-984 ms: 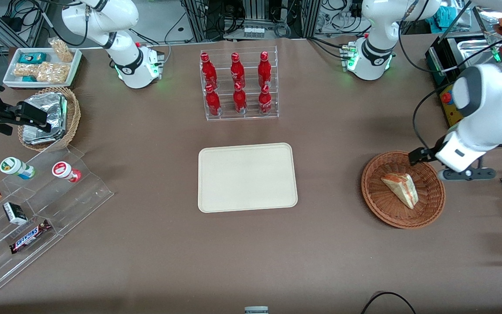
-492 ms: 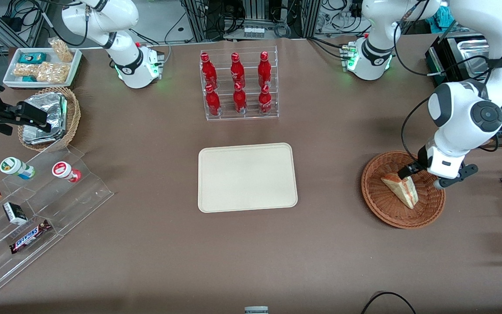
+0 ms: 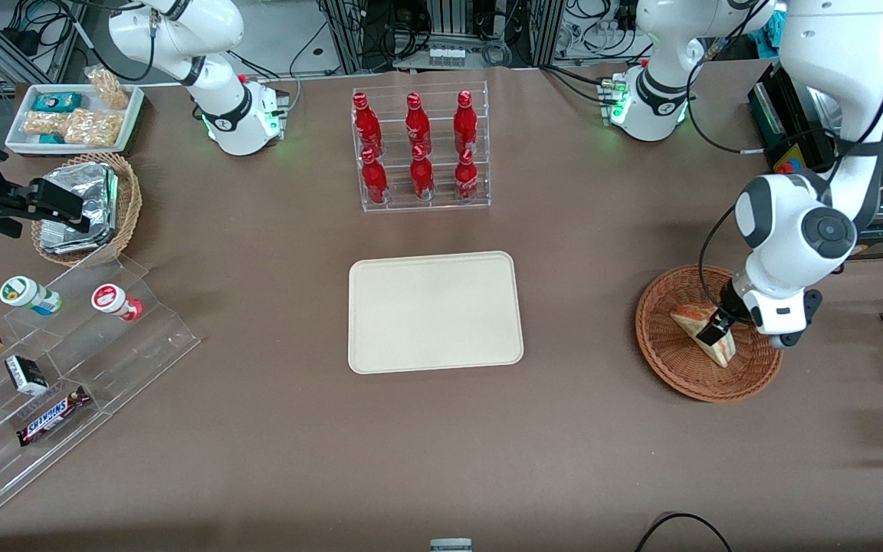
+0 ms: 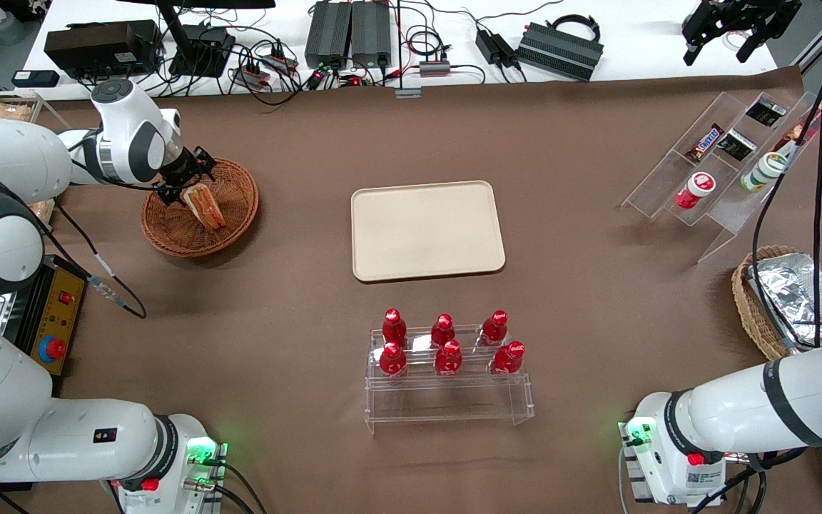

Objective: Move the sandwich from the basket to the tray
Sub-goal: 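Close the left gripper on the wrapped sandwich and lift it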

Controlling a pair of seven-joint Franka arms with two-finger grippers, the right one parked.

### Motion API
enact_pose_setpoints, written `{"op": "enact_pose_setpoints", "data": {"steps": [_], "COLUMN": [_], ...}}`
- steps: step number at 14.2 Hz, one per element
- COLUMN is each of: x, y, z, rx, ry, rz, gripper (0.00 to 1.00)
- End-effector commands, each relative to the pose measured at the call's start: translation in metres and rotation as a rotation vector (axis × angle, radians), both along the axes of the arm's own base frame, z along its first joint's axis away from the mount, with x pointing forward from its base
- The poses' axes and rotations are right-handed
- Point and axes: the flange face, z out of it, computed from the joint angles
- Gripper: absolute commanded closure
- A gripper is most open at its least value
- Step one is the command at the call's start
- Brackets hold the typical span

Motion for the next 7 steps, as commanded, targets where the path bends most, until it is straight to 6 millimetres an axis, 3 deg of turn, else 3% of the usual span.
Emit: {"op": "enact_pose_setpoints", "data": {"steps": [1,2,4,7], "x": [0.000,-0.002,-0.004,0.010], "y": [-0.004,-0.006,-0.010,-0.020], "z": [-0.006,-0.005,0.003,0.058], "rx": [0.011,0.016,0.054,0.144], "ry": [0.031,0.055,0.092,0.172], "rz": [-0.004,-0.014,-0.090,-0.194], "gripper": [0.66,0.85,0.92,0.95]}}
